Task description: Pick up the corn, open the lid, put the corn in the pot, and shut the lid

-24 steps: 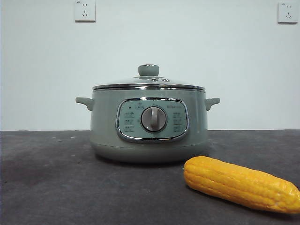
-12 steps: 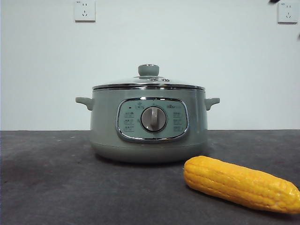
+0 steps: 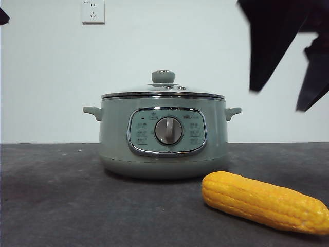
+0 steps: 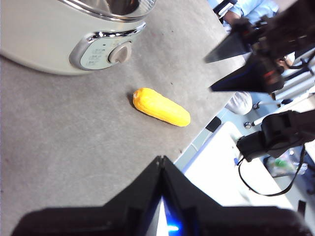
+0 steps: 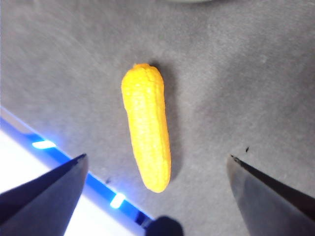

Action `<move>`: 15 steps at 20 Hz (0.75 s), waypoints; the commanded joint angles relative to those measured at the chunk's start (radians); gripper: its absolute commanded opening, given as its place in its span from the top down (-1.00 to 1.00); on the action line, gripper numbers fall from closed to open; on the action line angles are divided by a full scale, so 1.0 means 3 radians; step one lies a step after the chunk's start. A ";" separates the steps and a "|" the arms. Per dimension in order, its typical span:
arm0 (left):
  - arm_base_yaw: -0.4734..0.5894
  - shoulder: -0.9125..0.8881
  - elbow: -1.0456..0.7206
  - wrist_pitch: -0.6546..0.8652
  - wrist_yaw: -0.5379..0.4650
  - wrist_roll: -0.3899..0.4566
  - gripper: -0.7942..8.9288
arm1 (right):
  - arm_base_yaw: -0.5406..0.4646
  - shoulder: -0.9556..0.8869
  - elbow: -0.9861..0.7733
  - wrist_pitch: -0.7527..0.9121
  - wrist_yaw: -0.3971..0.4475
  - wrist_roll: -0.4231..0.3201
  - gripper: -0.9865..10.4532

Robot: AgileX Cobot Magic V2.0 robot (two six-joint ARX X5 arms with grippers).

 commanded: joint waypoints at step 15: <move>0.0001 -0.0001 -0.0006 -0.0006 0.0011 0.0324 0.84 | 0.0317 0.0996 0.0015 0.0328 0.0158 -0.0064 0.00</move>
